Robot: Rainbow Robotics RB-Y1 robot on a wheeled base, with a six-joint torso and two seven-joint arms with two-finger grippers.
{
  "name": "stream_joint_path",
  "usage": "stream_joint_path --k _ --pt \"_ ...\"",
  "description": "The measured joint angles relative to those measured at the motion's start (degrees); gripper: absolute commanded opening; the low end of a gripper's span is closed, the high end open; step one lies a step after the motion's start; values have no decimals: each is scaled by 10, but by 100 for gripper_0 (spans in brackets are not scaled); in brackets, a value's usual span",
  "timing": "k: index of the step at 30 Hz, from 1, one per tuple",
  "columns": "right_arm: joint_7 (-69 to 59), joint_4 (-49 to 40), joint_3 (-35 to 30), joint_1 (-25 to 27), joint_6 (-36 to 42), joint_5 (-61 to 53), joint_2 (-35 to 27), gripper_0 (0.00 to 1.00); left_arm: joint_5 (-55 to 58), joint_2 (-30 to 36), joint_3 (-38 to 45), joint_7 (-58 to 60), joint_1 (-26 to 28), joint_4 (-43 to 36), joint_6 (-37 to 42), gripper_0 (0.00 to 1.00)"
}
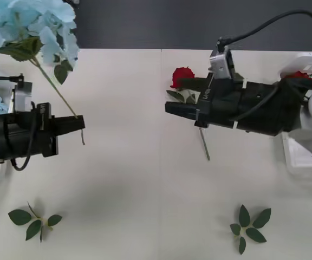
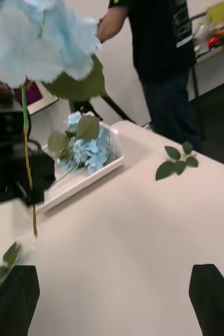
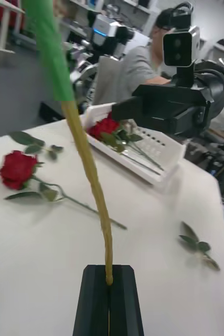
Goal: Put the red flowers into the right box and the blue flowers into the left box
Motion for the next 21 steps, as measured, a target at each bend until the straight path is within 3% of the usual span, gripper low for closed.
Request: stream_joint_path --k 10,14,21 --pt "-72 109 -164 -4 234 55 1 84 12 42 89 121 146 -139 -121 1" --pt "-181 117 -192 -24 305 115 1 84 -17 42 137 130 193 -176 -171 0" --pt "-365 106 -193 -74 365 240 5 84 -116 59 192 277 242 -219 -237 0"
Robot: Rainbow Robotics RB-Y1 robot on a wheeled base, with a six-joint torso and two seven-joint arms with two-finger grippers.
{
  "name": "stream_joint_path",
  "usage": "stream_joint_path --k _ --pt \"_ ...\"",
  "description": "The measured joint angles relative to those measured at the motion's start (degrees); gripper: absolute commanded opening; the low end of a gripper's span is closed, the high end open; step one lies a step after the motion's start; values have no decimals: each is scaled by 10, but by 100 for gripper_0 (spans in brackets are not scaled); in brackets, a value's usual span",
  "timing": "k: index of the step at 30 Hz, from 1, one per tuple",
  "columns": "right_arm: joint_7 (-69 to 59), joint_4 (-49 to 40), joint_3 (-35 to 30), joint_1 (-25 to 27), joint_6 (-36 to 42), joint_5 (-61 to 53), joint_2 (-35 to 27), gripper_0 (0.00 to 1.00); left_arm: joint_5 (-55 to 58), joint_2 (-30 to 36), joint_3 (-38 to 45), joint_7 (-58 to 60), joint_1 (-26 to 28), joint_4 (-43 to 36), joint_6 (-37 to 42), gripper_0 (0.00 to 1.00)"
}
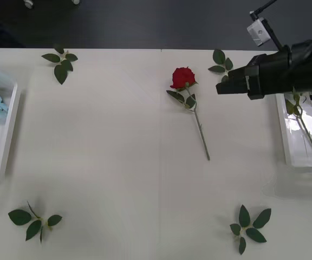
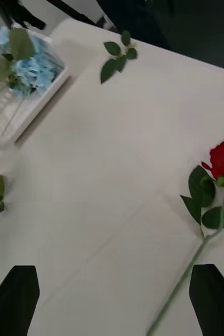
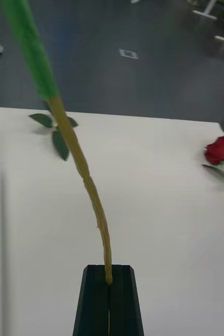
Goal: Put the red flowers into the right box and the blue flowers into the left box
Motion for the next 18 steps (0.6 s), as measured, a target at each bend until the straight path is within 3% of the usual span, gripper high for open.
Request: stream_joint_path --k 3,7,18 --pt "-104 -16 10 -19 18 64 12 84 -39 1 13 19 8 -5 -37 1" --pt "-143 -24 41 -36 23 145 41 84 -112 1 15 114 13 -5 -90 1" --pt "-275 -24 122 -41 20 349 105 84 -310 25 15 320 13 -4 -104 1"
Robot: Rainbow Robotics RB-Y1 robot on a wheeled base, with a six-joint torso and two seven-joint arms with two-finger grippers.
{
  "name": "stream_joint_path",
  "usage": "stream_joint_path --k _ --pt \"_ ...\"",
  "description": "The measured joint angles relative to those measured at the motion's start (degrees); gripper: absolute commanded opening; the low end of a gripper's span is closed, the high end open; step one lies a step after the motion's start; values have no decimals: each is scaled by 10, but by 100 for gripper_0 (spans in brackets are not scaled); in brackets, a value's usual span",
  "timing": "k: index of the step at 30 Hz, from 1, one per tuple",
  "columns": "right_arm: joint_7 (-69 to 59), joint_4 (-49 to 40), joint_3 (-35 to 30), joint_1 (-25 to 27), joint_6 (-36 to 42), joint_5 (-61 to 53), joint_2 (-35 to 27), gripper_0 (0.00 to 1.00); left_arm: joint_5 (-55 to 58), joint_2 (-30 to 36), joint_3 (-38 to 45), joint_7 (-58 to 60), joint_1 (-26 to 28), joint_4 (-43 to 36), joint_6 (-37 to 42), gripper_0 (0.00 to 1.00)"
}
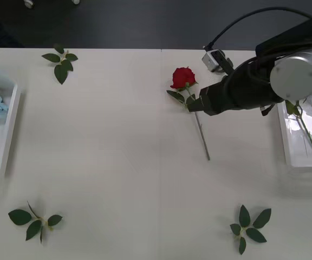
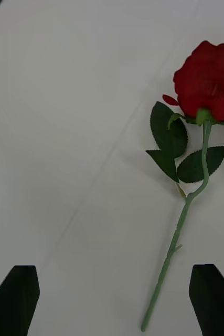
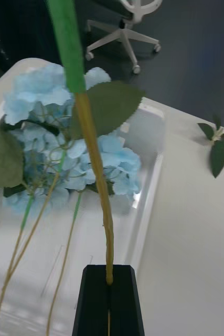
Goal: Put the red flowers into the right box and the blue flowers into the left box
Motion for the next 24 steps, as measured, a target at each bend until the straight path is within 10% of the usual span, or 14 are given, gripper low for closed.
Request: stream_joint_path --k 24 --pt "-158 174 90 -48 -102 165 77 85 -239 19 -79 27 -132 168 137 1"
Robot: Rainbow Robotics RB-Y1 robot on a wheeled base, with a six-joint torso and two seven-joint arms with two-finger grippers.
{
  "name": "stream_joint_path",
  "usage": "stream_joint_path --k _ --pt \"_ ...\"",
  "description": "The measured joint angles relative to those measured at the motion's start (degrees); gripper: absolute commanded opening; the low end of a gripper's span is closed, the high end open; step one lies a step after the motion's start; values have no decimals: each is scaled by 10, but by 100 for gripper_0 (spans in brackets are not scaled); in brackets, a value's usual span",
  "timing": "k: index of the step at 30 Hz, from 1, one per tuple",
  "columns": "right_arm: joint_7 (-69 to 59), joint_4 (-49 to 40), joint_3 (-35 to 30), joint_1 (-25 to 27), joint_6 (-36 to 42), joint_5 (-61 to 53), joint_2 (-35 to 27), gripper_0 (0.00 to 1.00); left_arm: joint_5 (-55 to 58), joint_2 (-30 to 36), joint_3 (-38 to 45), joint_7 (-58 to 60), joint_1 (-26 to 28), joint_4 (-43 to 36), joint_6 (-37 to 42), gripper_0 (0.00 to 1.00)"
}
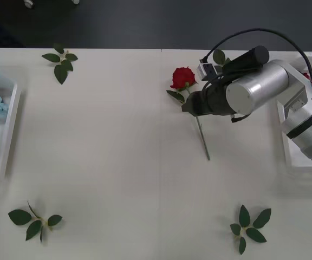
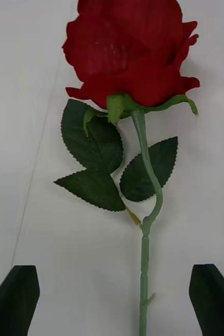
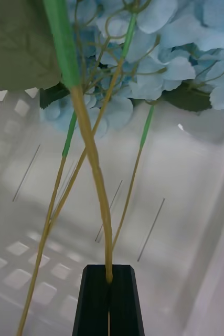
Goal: Put the red flowers into the right box and the blue flowers into the left box
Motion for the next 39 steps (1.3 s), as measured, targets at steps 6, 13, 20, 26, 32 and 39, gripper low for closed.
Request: stream_joint_path --k 6,13,20,26,32,39 --pt "-96 18 47 0 -44 57 0 85 -38 0 -8 0 -40 58 0 5" --pt "-151 19 75 0 -45 77 0 84 -36 0 -8 0 -50 72 0 89" --pt "-152 54 75 0 -56 90 13 84 14 0 -8 0 -34 12 0 100" --pt "-152 89 76 0 -75 124 39 84 71 0 -1 2 12 -92 0 100" --pt "-152 92 87 -3 -89 135 39 84 156 0 38 49 33 -141 0 100" --pt "-167 100 105 -13 -89 149 39 59 287 0 56 49 63 -188 0 100"
